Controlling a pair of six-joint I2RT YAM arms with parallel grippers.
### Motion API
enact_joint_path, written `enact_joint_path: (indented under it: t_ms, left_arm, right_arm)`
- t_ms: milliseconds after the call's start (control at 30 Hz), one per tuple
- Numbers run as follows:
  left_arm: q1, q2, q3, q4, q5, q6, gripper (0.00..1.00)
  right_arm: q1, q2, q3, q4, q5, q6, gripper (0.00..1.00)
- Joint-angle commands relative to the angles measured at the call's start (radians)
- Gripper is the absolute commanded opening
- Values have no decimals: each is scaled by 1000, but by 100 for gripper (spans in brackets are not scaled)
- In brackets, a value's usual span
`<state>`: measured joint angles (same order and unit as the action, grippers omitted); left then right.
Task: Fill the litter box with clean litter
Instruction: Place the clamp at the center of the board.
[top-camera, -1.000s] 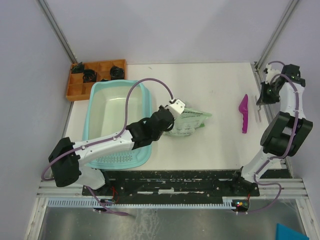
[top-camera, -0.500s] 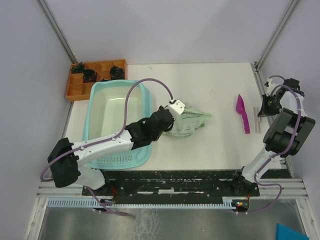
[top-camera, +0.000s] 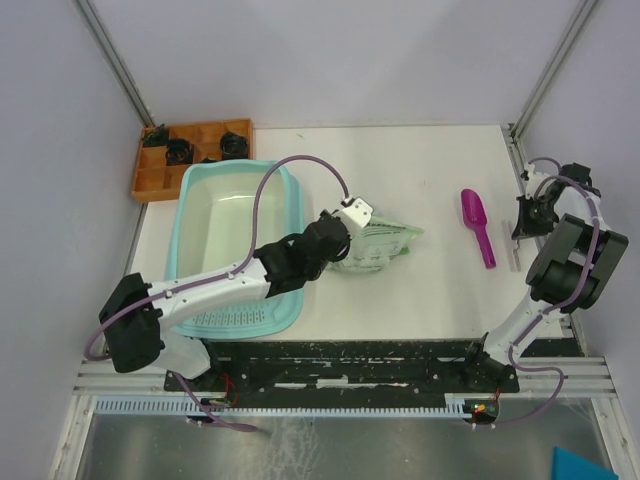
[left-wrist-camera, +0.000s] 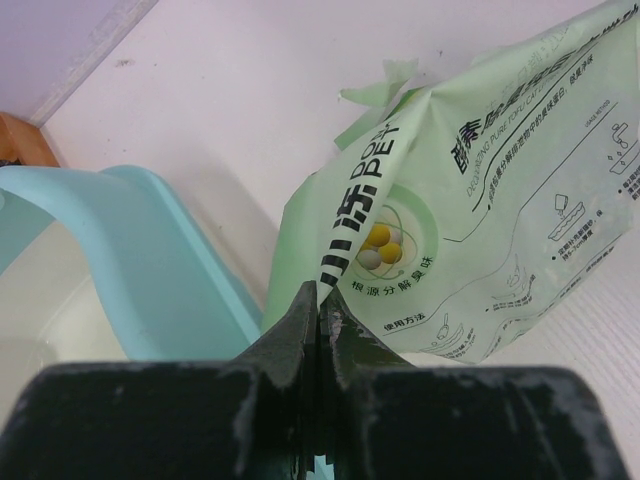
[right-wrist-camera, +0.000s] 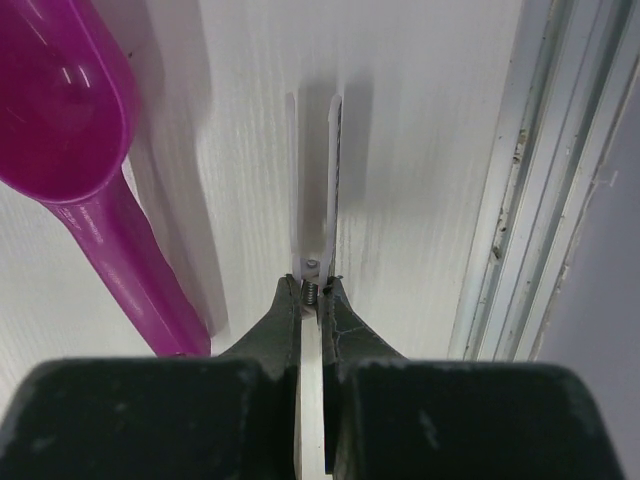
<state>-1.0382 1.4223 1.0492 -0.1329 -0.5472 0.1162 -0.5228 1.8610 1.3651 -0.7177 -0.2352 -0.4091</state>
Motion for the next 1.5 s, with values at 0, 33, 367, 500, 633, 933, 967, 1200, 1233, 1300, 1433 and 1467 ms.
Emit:
enact_joint_path:
  t_ms: [0, 33, 367, 500, 633, 933, 967, 1200, 1233, 1300, 1433, 1467]
  left_arm:
    - [-7, 21, 35, 19, 67, -13, 3]
    - [-7, 21, 35, 19, 67, -13, 3]
    - [-6, 23, 22, 24, 66, -16, 3]
    - [-6, 23, 20, 26, 62, -14, 3]
    - [-5, 26, 24, 24, 62, -11, 3]
    - [-5, 20, 29, 14, 62, -9, 4]
    - [-7, 19, 30, 13, 61, -8, 5]
    - [-6, 18, 30, 5, 60, -7, 5]
    - [-5, 17, 31, 5, 59, -7, 5]
    - [-6, 17, 34, 4, 59, -9, 6]
    - [-6, 15, 51, -9, 60, -13, 6]
    - [-7, 11, 57, -11, 61, -13, 6]
  right_arm:
    - [-1, -27, -32, 18, -76, -31, 2]
    - [-1, -37, -42, 18, -98, -33, 2]
    - [-1, -15, -34, 30, -131, -7, 21]
    - [-3, -19, -29, 17, -134, -19, 44]
    - [-2, -54, -24, 3, -143, -26, 49]
    - [-3, -142, 6, -42, -158, -29, 51]
    - [-3, -159, 6, -40, -156, -27, 51]
    - [-3, -246, 41, -80, -185, -30, 51]
    - [-3, -258, 52, -106, -214, -38, 51]
    - [-2, -273, 84, -177, -309, -77, 51]
    - [13, -298, 162, -398, -583, -235, 54]
    - [23, -300, 183, -454, -642, -290, 54]
